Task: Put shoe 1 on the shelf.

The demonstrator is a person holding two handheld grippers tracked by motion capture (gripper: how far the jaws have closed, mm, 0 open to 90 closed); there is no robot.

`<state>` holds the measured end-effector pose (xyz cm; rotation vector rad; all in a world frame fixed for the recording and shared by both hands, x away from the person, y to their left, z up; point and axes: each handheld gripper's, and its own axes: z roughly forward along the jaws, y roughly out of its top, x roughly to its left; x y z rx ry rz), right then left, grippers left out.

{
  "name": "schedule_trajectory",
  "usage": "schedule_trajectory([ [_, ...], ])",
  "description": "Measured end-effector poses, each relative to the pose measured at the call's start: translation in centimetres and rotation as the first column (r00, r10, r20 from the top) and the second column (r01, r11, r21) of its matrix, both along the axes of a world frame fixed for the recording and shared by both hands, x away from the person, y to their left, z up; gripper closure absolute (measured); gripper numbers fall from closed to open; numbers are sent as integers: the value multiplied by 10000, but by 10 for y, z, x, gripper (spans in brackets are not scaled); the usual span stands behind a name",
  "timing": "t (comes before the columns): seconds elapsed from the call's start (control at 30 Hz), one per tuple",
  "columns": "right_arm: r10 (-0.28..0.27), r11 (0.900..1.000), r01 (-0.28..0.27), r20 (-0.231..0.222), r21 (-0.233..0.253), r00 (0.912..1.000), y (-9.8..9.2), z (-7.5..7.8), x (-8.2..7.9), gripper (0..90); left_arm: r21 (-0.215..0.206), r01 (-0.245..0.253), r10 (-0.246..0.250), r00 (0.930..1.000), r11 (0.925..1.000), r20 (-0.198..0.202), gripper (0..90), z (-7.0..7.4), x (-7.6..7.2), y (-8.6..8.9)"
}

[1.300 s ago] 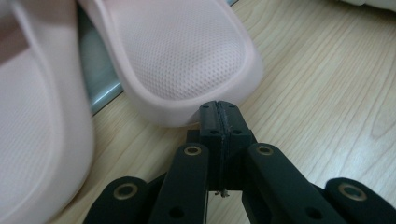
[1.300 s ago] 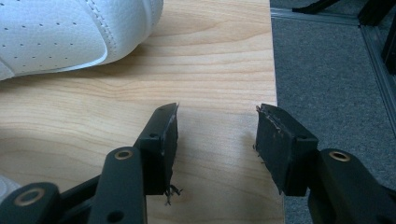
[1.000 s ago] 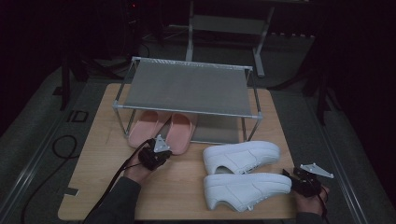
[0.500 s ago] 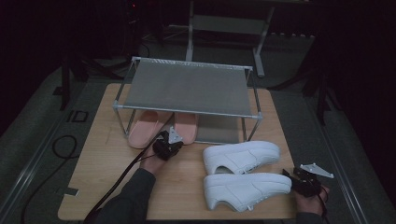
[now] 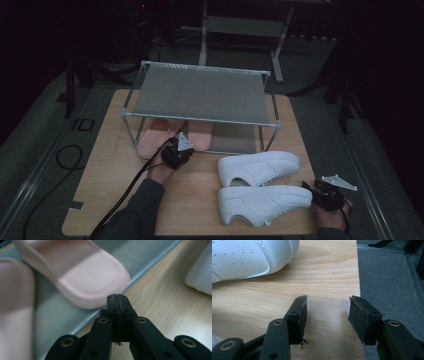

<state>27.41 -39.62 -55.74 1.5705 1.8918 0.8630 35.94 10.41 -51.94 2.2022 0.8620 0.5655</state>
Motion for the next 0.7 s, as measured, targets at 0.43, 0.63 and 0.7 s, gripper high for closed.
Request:
schedule_trajectory([
  [0.43, -6, 10000, 6, -4, -9, 10000, 0, 0, 0, 476, 22, -2206, 2205, 9753, 9754, 77, 900, 16, -39, 104],
  [0.63, -8, 10000, 8, -3, -10, 10000, 0, 0, 0, 477, 180, -3067, 3071, 9514, 9516, -240, 900, 6, -52, 137],
  [0.7, -8, 10000, 8, -6, -16, 10000, 0, 0, 0, 477, 139, -3341, 3344, 9416, 9424, -405, 900, 1, -53, 146],
])
